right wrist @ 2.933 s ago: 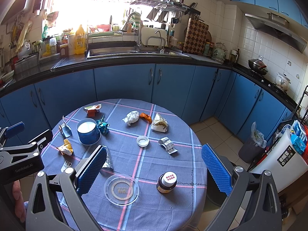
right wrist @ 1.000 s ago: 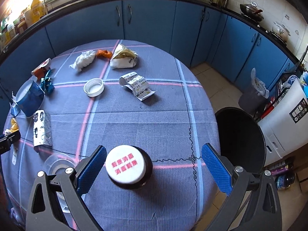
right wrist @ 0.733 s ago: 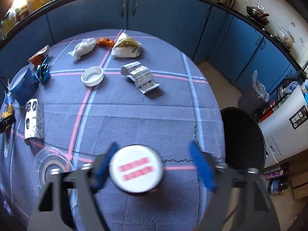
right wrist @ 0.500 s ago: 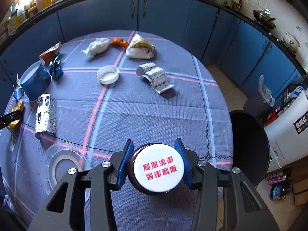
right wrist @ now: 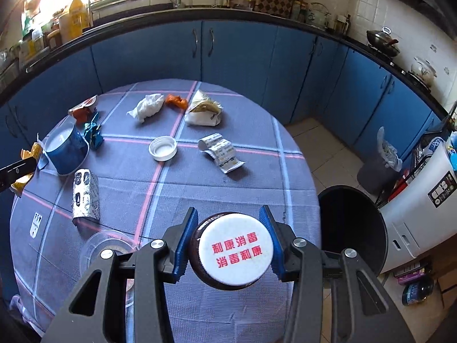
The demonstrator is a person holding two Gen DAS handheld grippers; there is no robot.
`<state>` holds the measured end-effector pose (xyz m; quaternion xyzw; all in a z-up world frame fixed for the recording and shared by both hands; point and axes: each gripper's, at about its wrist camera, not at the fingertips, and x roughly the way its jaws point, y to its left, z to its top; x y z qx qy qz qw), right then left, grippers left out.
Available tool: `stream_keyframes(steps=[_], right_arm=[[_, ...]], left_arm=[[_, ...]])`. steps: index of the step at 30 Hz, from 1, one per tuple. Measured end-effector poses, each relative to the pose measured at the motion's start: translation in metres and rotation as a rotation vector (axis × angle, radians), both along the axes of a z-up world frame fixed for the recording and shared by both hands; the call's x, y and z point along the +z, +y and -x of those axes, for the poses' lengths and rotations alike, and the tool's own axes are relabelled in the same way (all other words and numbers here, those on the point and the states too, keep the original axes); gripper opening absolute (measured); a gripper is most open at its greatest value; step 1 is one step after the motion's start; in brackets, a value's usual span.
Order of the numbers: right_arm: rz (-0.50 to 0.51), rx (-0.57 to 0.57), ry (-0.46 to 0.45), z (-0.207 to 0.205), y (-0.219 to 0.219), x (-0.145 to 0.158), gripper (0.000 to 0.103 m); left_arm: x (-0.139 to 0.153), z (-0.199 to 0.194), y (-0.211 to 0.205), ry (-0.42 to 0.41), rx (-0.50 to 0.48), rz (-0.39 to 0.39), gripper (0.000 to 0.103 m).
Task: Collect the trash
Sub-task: 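Carry both items over the black bin and open both tools to drop them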
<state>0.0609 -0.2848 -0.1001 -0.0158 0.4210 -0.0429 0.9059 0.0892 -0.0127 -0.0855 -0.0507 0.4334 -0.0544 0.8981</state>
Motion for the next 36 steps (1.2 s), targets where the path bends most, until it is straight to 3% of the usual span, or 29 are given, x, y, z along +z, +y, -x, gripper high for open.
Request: stream_keyframes(steps=[25,36], right_arm=[[-0.036,-0.225,-0.070,-0.004,-0.131,0.007,0.044],[-0.049,-0.299,-0.082,-0.007,-0.181,0.002,0.044]], left_arm=[[0.017,-0.018,-0.205,-0.062,-0.320,-0.047,0.040],[0.023,-0.021,-0.264,-0.071,-0.402,-0.056,0.040]])
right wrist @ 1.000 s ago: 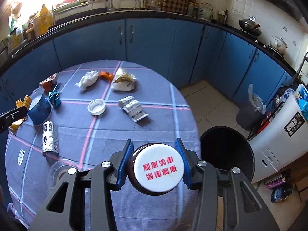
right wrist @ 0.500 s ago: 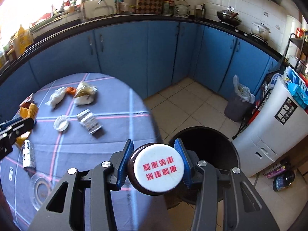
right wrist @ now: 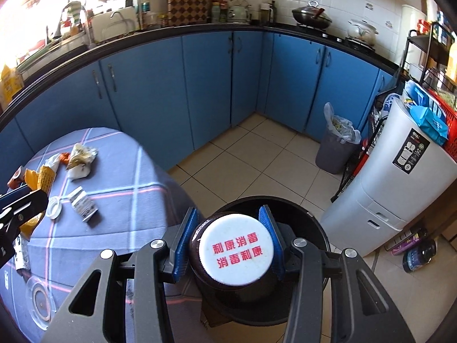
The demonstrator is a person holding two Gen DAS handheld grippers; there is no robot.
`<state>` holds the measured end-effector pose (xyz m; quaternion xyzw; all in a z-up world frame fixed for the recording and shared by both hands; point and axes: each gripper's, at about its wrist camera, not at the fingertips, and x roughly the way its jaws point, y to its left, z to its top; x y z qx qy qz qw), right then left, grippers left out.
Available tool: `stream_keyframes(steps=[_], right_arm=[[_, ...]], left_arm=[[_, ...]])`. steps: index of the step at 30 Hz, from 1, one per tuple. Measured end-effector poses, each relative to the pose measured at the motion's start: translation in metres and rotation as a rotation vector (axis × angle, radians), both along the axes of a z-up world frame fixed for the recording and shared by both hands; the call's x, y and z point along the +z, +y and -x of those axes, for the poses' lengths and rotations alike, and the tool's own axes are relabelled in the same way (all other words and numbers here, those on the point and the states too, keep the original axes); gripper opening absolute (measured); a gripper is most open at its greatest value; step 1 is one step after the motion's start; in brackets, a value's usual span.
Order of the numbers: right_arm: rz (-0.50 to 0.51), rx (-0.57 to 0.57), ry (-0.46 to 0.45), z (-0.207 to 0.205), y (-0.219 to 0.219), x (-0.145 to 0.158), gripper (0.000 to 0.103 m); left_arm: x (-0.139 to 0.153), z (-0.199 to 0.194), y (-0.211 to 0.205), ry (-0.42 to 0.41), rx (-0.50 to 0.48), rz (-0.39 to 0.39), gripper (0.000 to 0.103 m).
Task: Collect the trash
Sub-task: 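Carry both items over the black bin and open both tools to drop them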
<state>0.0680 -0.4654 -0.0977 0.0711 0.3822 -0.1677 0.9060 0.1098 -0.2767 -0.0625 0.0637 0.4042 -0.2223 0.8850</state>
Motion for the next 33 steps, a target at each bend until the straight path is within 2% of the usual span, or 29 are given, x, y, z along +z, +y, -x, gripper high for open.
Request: stream_keyframes(steps=[8,21,27,33], right_arm=[[-0.014,-0.036,-0.025,0.001,-0.021,0.000,0.044],[-0.008,-0.049,-0.054,0.006,-0.026,0.007,0.044],[-0.010,-0.069,-0.057,0.014,-0.034,0.008,0.044],[-0.004,-0.114,-0.065,0.027,-0.049,0.010,0.044]], left_arm=[[0.004,0.005,-0.021,-0.019,-0.020,-0.013,0.040],[0.005,0.012,-0.032,-0.020,-0.036,-0.023,0.040],[0.006,0.016,-0.048,-0.023,-0.074,-0.027,0.040],[0.007,0.020,-0.082,-0.021,-0.146,-0.019,0.041]])
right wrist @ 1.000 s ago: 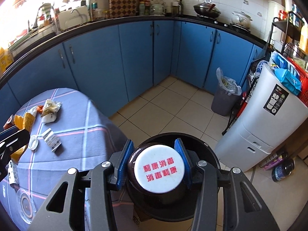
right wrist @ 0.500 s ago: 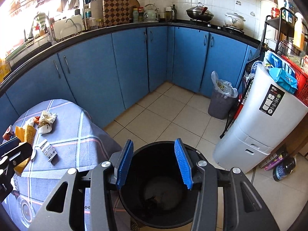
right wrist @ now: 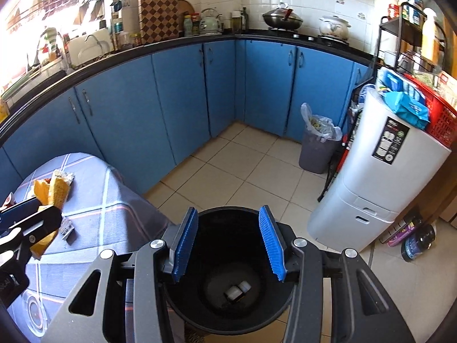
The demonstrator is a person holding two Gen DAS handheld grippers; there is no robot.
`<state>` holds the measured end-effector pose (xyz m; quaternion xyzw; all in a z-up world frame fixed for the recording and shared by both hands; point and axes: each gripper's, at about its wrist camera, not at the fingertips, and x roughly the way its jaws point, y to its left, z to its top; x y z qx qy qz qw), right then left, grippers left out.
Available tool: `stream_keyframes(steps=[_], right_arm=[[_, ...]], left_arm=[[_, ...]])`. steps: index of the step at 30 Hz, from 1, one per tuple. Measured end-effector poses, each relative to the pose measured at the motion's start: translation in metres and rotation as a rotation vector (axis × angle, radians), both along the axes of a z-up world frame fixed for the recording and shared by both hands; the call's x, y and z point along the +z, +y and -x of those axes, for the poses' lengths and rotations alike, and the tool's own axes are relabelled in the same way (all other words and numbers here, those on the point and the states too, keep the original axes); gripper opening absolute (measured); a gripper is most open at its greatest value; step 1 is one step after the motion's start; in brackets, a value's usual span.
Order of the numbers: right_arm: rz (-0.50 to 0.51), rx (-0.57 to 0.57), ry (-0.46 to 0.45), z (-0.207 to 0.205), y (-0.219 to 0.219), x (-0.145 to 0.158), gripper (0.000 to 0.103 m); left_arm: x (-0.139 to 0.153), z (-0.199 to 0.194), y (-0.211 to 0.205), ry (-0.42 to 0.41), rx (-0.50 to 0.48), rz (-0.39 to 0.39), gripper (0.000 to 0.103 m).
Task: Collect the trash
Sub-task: 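Carry both items over the black bin and open both tools to drop them, then grasp the clear plastic lid with the right tool while the left tool approaches the foil can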
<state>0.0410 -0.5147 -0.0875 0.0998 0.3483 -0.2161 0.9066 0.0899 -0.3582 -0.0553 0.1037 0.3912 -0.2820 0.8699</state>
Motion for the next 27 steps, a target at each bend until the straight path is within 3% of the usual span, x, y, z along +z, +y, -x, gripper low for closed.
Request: stream_keyframes(steps=[7,9,16,27], right_arm=[[0.024,-0.081,-0.013,0.024,-0.028,0.005,0.044],[0.020,-0.101,-0.014,0.030,-0.036,0.005,0.044],[-0.001,-0.124,-0.005,0.037,-0.046,-0.001,0.044],[0.007,-0.063,0.004,0.032,-0.016,0.003,0.044]], left_arm=[[-0.003,0.003,-0.043,0.030,-0.080,0.028,0.052],[-0.003,0.002,-0.049,0.030,-0.079,0.043,0.076],[-0.006,-0.004,-0.053,0.042,-0.065,0.047,0.076],[0.002,0.002,-0.028,0.020,-0.030,0.046,0.076]])
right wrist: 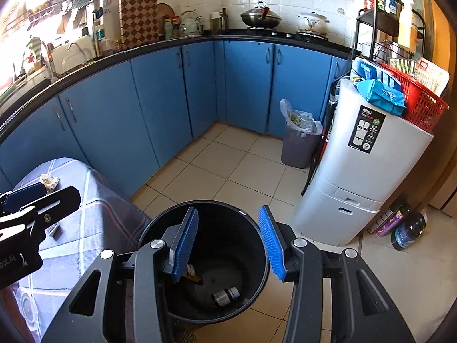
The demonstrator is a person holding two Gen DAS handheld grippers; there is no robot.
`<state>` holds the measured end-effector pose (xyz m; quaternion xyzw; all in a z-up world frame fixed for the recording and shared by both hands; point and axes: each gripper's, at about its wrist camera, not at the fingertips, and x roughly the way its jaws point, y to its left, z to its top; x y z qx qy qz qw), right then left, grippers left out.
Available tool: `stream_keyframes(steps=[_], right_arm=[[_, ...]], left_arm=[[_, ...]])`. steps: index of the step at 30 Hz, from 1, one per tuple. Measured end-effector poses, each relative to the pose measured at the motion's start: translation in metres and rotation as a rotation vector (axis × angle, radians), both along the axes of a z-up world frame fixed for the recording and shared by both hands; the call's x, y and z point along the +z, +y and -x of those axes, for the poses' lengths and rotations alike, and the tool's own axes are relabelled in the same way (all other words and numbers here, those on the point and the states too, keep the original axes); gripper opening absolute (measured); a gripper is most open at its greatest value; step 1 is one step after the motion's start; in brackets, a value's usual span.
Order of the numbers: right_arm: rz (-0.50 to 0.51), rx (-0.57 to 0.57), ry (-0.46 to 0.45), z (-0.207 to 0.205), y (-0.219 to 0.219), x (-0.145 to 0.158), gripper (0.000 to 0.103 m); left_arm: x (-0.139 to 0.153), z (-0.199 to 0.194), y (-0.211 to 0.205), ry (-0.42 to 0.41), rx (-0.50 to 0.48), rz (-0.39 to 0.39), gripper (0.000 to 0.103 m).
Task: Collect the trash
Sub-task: 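Grasp the clear plastic lid with the right tool while the left tool approaches the foil can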
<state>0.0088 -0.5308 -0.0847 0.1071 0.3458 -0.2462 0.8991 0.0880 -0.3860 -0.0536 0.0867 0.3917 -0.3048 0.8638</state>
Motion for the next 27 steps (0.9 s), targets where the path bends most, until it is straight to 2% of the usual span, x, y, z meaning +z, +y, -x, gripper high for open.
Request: stream_keyframes(steps=[6,18,19,21,24,27], right_arm=[[0.004,0.087,-0.005,0.000,0.033,0.009,0.044],[0.010,0.375,0.007,-0.019,0.152,0.011,0.044],[0.001,0.408,0.009,-0.020,0.164,0.010,0.047],[-0.017,0.452,0.002,-0.022,0.178,0.009,0.071],[-0.018,0.498,-0.026,-0.021,0.203,0.012,0.073],[-0.012,0.557,-0.017,-0.023,0.228,0.011,0.077]], left_arm=[[0.008,0.005,0.052,-0.043,0.088,0.001,0.076],[-0.001,0.005,0.178,-0.027,0.317,-0.047,0.076],[-0.003,0.006,0.191,-0.025,0.338,-0.051,0.076],[-0.005,0.009,0.212,-0.025,0.364,-0.048,0.083],[-0.007,0.016,0.243,-0.043,0.401,-0.044,0.086],[-0.010,0.024,0.266,-0.060,0.427,-0.060,0.090]])
